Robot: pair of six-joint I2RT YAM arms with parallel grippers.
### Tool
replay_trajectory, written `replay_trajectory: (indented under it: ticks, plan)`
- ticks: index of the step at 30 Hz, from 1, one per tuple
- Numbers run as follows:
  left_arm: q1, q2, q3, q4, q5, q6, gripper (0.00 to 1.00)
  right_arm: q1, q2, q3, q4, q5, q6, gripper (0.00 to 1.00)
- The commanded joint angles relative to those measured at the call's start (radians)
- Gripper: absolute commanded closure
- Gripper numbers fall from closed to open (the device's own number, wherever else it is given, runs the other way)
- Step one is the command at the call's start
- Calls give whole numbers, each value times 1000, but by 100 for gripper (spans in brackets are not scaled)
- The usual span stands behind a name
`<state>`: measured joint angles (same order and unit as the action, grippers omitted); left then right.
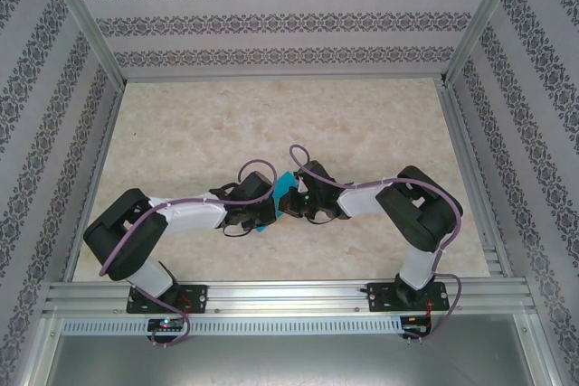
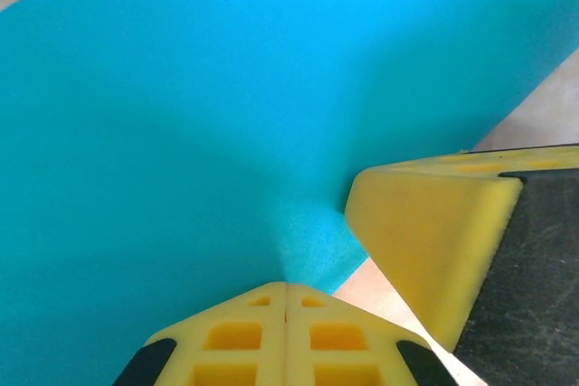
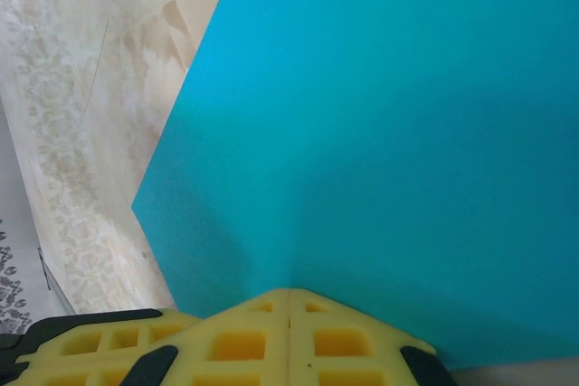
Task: Fold a paper plane with a square sheet of paper (pick it up from the middle)
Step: First fold in half a square sheet of paper at the center of the table.
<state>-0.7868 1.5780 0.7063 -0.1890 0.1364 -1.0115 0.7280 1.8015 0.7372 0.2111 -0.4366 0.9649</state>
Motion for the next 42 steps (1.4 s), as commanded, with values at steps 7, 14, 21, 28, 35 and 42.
replay_trajectory:
  ticks: [7,14,21,28,35,42]
  plan:
    - [-13,-8,-67,-126,-32,-30,100,-89,39,-13,-117,48,-85,100]
    - [-13,-7,-67,-138,-31,-26,100,-192,42,11,-164,69,-138,100]
    - [-13,-10,-69,-139,-32,-24,100,-308,74,50,-198,81,-194,100]
    - [-12,-22,-64,-142,-31,-14,100,-351,-28,104,-305,81,-245,100]
    - [-13,-18,-44,-139,-29,2,100,-284,-178,105,-339,39,-270,100]
    - [-13,-18,-18,-130,-27,19,100,-151,-105,70,-219,-34,-188,100]
